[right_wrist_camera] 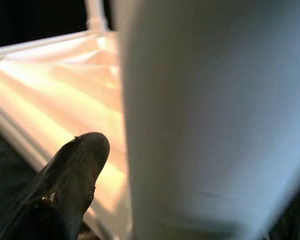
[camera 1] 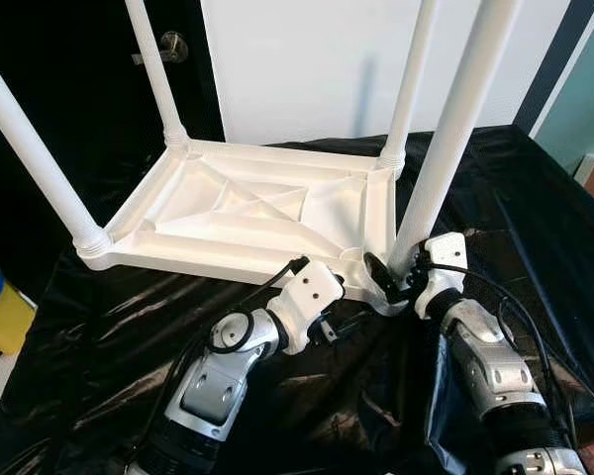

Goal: Building children table

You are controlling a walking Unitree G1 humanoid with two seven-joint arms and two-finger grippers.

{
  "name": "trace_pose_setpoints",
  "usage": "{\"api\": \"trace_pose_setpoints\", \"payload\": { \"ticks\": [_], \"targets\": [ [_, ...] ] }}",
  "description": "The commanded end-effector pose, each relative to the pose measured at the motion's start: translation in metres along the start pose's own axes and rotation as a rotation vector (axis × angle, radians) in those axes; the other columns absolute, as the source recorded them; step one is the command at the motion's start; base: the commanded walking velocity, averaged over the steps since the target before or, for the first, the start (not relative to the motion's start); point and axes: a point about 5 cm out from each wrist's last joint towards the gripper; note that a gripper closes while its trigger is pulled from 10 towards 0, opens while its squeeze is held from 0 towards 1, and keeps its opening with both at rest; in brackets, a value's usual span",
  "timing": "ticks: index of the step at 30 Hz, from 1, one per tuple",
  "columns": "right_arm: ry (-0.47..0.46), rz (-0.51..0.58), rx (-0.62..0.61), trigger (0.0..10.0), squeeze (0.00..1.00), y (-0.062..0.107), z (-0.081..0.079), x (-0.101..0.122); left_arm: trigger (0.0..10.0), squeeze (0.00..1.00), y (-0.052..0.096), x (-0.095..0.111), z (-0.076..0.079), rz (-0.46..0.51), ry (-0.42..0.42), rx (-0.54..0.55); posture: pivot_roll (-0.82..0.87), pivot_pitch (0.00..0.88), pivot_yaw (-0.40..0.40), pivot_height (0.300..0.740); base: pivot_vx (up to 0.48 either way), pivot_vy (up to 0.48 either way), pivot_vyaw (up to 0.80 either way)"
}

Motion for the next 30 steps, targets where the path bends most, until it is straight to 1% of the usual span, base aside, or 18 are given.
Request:
{"api": "trace_pose_setpoints", "payload": {
  "ticks": [1, 2, 3, 6, 7, 11, 17, 18, 19, 20, 22, 27, 28, 29, 30],
  "targets": [
    [0.023, -0.006, 0.069, 10.0, 0.0, -0.005, 0.001, 0.0, 10.0, 0.0, -0.002, -0.001, -0.001, -0.012, -0.002, 0.02, -0.06, 0.0, 0.016, 0.74, 0.0, 0.0, 0.0],
    [0.023, -0.006, 0.069, 10.0, 0.0, -0.005, 0.001, 0.0, 10.0, 0.0, -0.002, -0.001, -0.001, -0.012, -0.002, 0.02, -0.06, 0.0, 0.016, 0.74, 0.0, 0.0, 0.0],
    [0.041, -0.033, 0.107, 4.9, 0.0, -0.007, 0.006, -0.004, 10.0, 0.0, -0.002, 0.0, -0.001, -0.01, -0.004, 0.018, -0.05, 0.0, 0.017, 0.74, 0.0, 0.0, 0.0],
    [0.043, -0.04, 0.113, 4.9, 0.0, -0.006, 0.008, -0.006, 10.0, 0.0, -0.002, 0.0, -0.001, -0.01, -0.005, 0.019, -0.05, 0.0, 0.017, 0.74, 0.0, 0.0, 0.0],
    [0.045, -0.05, 0.117, 0.0, 0.0, -0.005, 0.011, -0.008, 10.0, 0.0, -0.002, 0.0, -0.002, -0.01, -0.005, 0.021, -0.05, 0.0, 0.014, 0.74, 0.0, 0.0, 0.0],
    [0.04, -0.075, 0.12, 0.0, 0.0, -0.002, 0.015, -0.014, 10.0, 0.0, -0.001, -0.001, -0.003, -0.013, -0.005, 0.029, -0.04, 0.0, 0.012, 0.74, 0.0, 0.0, 0.0],
    [0.032, -0.088, 0.133, 0.0, 0.0, 0.0, 0.016, -0.019, 10.0, 0.0, -0.001, -0.002, -0.004, -0.018, -0.011, 0.033, -0.04, 0.0, 0.009, 0.74, 0.0, 0.0, 0.0],
    [0.025, -0.092, 0.136, 8.6, 0.0, 0.0, 0.016, -0.021, 10.0, 0.0, -0.002, -0.001, -0.004, -0.017, -0.01, 0.034, -0.04, 0.0, 0.008, 0.74, 0.0, 0.0, 0.0],
    [0.025, -0.092, 0.136, 8.6, 0.0, 0.0, 0.016, -0.021, 10.0, 0.0, -0.002, -0.001, -0.004, -0.017, -0.01, 0.034, -0.04, 0.0, 0.008, 0.74, 0.0, 0.0, 0.0],
    [0.016, -0.092, 0.13, 10.0, 0.0, 0.0, 0.016, -0.023, 10.0, 0.0, -0.002, -0.001, -0.003, -0.017, -0.009, 0.035, -0.04, 0.0, 0.008, 0.74, 0.0, 0.0, 0.0],
    [0.0, -0.091, 0.107, 10.0, 0.0, 0.0, 0.017, -0.024, 10.0, 0.0, -0.002, -0.002, -0.002, -0.018, -0.006, 0.035, -0.04, 0.0, 0.004, 0.74, 0.0, 0.0, 0.0],
    [-0.003, -0.094, 0.09, 10.0, 0.0, 0.001, 0.017, -0.025, 10.0, 0.0, -0.002, -0.002, -0.002, -0.019, -0.005, 0.036, -0.04, 0.0, 0.002, 0.74, 0.0, 0.0, 0.0],
    [-0.003, -0.104, 0.06, 10.0, 0.0, 0.001, 0.017, -0.026, 10.0, 0.0, -0.001, -0.003, -0.002, -0.019, -0.003, 0.038, -0.04, 0.0, -0.002, 0.74, 0.0, 0.0, 0.0],
    [-0.003, -0.104, 0.06, 10.0, 0.0, 0.001, 0.017, -0.026, 10.0, 0.0, -0.001, -0.003, -0.002, -0.019, -0.003, 0.038, -0.04, 0.0, -0.002, 0.74, 0.0, 0.0, 0.0],
    [-0.006, -0.117, -0.007, 10.0, 0.0, 0.0, 0.017, -0.028, 10.0, 0.0, -0.001, -0.003, -0.001, -0.02, 0.001, 0.041, -0.04, 0.0, -0.009, 0.74, 0.0, 0.0, 0.0]
  ]
}}
Point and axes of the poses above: a point about 5 cm out from each wrist's last joint towards the gripper, its own y axis pointing back from the gripper into the wrist, its own x axis along the axis of the wrist's last joint, z = x × y, and after that the axes turned 2 degrees about y, right-handed
